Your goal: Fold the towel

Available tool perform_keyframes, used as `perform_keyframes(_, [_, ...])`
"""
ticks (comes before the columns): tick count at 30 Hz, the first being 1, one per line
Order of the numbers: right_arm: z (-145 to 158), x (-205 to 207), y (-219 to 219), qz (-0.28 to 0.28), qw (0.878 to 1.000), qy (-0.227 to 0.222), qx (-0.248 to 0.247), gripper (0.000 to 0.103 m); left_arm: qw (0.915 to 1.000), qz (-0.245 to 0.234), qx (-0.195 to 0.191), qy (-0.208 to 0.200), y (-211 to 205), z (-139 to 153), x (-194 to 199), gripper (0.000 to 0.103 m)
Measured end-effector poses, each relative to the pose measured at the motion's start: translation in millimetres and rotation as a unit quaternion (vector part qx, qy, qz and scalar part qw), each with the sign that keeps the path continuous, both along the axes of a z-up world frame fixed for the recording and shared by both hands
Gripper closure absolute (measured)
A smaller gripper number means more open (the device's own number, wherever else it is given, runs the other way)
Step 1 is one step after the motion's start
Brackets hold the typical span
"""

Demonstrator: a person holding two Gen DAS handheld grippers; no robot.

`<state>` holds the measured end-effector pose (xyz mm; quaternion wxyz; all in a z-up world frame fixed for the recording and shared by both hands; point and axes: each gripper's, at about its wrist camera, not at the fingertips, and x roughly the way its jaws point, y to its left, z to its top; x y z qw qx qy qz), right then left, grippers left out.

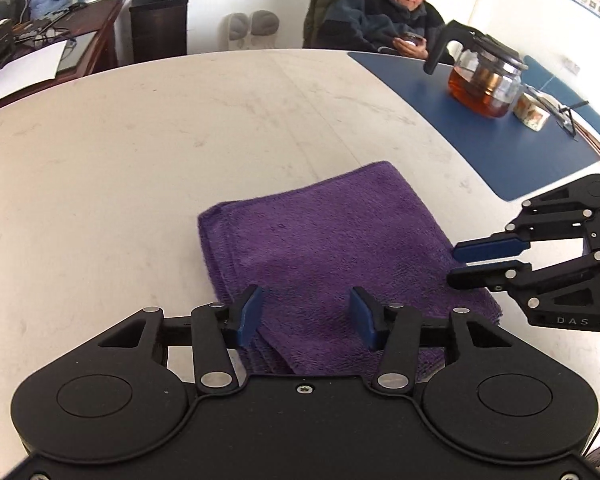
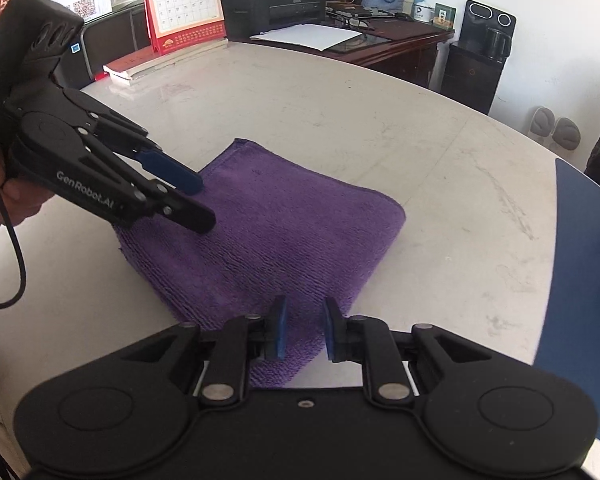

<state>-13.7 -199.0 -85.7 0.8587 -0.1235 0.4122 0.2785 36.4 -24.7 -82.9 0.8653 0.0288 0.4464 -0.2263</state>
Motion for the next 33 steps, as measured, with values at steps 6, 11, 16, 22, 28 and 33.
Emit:
perform_keyframes(6, [-2.7,15.5,9.0,0.008,1.000,-0.002,0.001,0.087,0.9995,-0.027,-0.013,-0.005,-26.0,0.8,26.9,0.054])
perform_keyframes(11, [-4.9,28.4,16.5,0.015,1.000,-0.004,0.001,0.088,0.9998,-0.016,-0.012,0.006,-20.4,-17.9,39.7,0.058])
perform_keyframes(16, [-7.1,41.3,24.0,0.022,1.000,-0.006,0.002,0.087,0.9999,0.015,0.006,0.004,0.6,-6.8,44.3,0.057])
perform_keyframes(22, [-9.8,56.8,33.0,0.030,1.000,-0.008,0.002,0.087,0.9996,-0.015,-0.023,-0.004,-13.6,4.9,54.9,0.050])
perform_keyframes(28, [-11.5,70.9,13.3,-0.010,1.000,-0.004,0.008,0.088,0.9997,0.006,-0.017,0.014,-7.3,-11.7,60.5,0.055])
perform_keyframes(33, [-0.4,62.1,-1.8,-0.042,0.999,-0.006,-0.004,0.087,0.9993,0.036,-0.015,0.001,14.5,6.4,50.2,0.053])
